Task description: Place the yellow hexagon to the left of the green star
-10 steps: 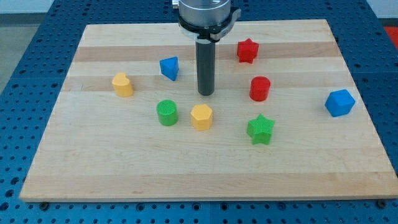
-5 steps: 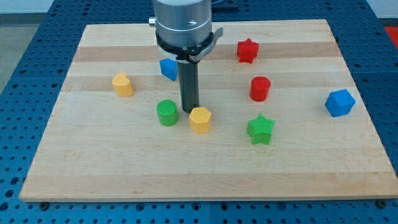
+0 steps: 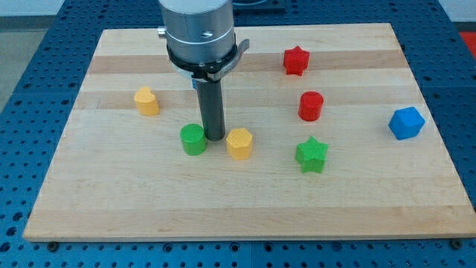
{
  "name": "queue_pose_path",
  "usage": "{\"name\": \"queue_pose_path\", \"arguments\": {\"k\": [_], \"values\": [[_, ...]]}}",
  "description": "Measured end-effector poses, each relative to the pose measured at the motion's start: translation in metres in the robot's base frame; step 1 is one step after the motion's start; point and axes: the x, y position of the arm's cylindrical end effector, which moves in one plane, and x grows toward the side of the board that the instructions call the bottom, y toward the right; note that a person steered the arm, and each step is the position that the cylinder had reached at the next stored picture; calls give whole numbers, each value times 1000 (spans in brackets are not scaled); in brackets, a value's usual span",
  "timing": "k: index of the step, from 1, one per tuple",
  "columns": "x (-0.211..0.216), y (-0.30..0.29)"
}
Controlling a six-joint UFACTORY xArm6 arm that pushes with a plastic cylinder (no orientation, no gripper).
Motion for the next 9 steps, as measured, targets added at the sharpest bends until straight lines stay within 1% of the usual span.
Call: {"name": "queue_pose_path", "arguments": {"k": [2,3,5,6,8,9], "values": [[-6,2],[6,2],[43,2],[50,2],[17,-1],[11,-1]]}}
